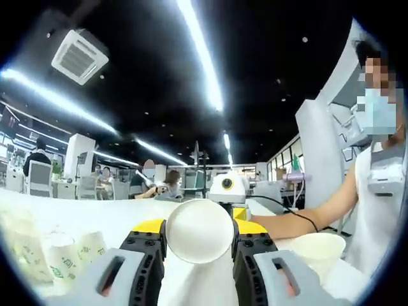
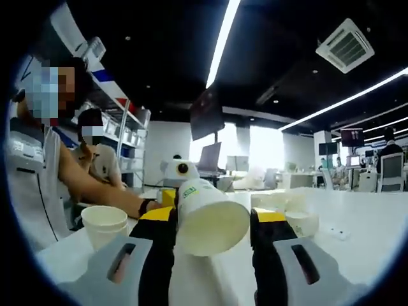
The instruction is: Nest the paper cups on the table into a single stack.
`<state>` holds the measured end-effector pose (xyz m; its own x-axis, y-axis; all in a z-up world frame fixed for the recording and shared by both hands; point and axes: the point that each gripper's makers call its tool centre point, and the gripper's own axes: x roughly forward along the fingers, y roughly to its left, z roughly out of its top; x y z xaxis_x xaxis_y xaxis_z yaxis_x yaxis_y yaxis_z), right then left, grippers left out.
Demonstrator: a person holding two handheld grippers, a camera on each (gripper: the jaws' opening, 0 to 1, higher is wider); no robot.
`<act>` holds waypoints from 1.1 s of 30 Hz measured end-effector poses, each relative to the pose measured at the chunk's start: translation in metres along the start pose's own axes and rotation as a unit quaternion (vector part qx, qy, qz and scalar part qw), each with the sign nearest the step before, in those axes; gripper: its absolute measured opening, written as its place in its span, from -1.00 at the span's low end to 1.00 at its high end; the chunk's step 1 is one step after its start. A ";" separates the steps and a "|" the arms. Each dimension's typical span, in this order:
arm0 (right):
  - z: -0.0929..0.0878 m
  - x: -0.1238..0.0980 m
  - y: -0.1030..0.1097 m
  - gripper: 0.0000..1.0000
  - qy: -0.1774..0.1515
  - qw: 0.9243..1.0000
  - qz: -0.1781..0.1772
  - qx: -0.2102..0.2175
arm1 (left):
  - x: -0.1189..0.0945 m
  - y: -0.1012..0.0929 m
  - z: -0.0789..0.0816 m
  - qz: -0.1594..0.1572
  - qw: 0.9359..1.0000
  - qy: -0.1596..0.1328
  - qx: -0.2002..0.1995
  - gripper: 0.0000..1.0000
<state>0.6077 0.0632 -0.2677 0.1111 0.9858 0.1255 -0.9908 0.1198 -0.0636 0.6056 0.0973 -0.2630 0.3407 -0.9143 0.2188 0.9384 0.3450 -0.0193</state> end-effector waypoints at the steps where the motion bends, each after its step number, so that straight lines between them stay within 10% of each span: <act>1: 0.000 0.000 0.002 -0.01 0.000 1.000 -0.001 -0.004 | 0.000 -0.001 0.000 -0.002 1.000 0.000 -0.003 -0.14; 9: 0.016 -0.001 0.007 0.04 -0.016 0.999 -0.006 -0.032 | 0.004 -0.007 -0.005 -0.011 1.000 0.008 -0.009 -0.15; 15: 0.012 0.009 0.012 0.63 -0.018 1.000 0.005 -0.025 | -0.001 -0.013 0.015 -0.032 0.998 -0.035 -0.027 -0.15; 33: 0.025 0.004 0.024 0.11 -0.049 0.998 0.038 -0.002 | 0.002 -0.029 0.011 -0.063 0.996 -0.035 -0.054 -0.15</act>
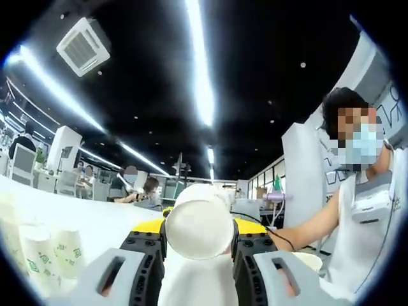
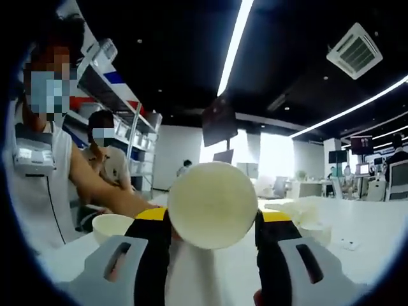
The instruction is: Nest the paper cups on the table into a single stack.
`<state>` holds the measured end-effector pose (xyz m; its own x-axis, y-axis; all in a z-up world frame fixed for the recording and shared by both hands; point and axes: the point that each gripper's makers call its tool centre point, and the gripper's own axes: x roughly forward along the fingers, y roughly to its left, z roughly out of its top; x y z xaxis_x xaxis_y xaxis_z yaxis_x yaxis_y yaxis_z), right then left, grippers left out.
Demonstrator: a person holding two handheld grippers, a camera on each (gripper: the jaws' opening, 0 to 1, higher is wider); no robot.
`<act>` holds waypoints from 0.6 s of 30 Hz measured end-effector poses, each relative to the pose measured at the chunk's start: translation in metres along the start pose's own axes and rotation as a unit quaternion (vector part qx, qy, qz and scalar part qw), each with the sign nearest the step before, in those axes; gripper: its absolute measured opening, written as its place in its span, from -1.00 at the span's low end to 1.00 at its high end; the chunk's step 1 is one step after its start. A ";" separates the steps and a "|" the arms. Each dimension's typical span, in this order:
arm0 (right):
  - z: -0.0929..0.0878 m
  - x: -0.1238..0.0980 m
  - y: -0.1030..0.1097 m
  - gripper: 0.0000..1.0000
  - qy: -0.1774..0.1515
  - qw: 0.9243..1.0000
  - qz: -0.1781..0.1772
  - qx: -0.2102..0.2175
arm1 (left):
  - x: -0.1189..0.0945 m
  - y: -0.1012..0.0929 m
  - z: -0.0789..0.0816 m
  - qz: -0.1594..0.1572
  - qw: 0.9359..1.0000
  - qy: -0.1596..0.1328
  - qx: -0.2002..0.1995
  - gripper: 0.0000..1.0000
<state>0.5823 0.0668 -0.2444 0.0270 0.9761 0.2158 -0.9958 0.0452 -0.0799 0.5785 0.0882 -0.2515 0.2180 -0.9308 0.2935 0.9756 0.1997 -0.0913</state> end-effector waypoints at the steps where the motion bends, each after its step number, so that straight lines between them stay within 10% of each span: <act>1: 0.004 -0.001 -0.001 0.10 -0.007 1.000 0.000 0.002 | 0.002 -0.001 -0.006 -0.002 1.000 0.012 0.001 -0.15; 10: 0.007 0.002 0.001 0.10 -0.009 1.000 -0.002 -0.009 | 0.010 0.005 -0.062 0.017 0.988 0.144 0.049 -0.15; 18: -0.009 0.017 0.010 0.07 0.023 0.999 0.009 -0.028 | 0.013 0.004 -0.067 0.011 0.985 0.155 0.069 -0.16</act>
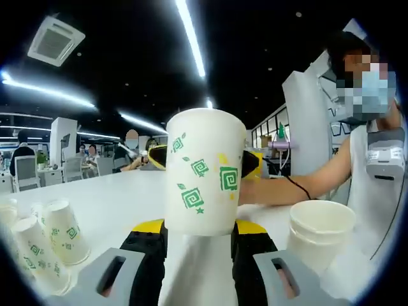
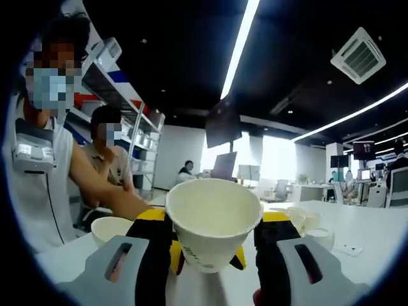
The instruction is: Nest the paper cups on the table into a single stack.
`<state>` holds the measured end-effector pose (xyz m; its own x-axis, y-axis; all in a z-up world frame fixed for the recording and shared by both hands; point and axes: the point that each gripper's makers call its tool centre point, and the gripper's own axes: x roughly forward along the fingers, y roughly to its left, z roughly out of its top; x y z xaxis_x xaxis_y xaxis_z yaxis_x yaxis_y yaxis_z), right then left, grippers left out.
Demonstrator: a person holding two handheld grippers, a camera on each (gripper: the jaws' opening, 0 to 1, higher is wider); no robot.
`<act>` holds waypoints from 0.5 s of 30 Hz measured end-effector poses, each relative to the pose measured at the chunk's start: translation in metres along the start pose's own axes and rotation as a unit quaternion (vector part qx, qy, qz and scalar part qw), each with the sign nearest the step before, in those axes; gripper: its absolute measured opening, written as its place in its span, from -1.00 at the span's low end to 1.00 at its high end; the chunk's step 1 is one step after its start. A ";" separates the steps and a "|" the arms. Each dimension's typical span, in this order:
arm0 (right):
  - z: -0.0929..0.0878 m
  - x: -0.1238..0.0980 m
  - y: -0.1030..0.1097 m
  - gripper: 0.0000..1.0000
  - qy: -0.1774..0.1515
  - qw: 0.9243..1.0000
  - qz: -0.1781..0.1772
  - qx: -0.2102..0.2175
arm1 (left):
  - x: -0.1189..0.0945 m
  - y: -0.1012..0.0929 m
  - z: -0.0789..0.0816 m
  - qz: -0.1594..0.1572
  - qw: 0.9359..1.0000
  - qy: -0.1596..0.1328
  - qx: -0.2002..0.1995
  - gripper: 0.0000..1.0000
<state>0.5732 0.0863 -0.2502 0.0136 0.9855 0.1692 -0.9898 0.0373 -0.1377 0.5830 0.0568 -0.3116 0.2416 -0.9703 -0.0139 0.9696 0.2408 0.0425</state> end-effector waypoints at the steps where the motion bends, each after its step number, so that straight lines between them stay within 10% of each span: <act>1: 0.000 0.000 0.000 0.05 0.000 1.000 -0.001 -0.006 | -0.001 0.002 0.000 0.000 1.000 0.001 0.001 -0.16; 4: 0.005 -0.001 -0.004 0.02 -0.004 1.000 -0.008 -0.013 | -0.002 0.001 -0.004 -0.002 1.000 0.010 0.003 -0.51; 8: 0.010 -0.006 -0.006 0.01 -0.014 1.000 -0.017 -0.012 | -0.005 0.009 0.012 0.011 0.999 -0.030 0.005 -0.07; 15: 0.033 -0.021 -0.017 -0.01 -0.063 0.997 -0.036 0.013 | -0.011 0.019 0.015 0.040 0.998 -0.040 0.007 0.08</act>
<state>0.5848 0.0592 -0.2190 0.0676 0.9520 0.2985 -0.9902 0.1006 -0.0968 0.5986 0.0717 -0.2954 0.3135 -0.9470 0.0696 0.9468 0.3173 0.0534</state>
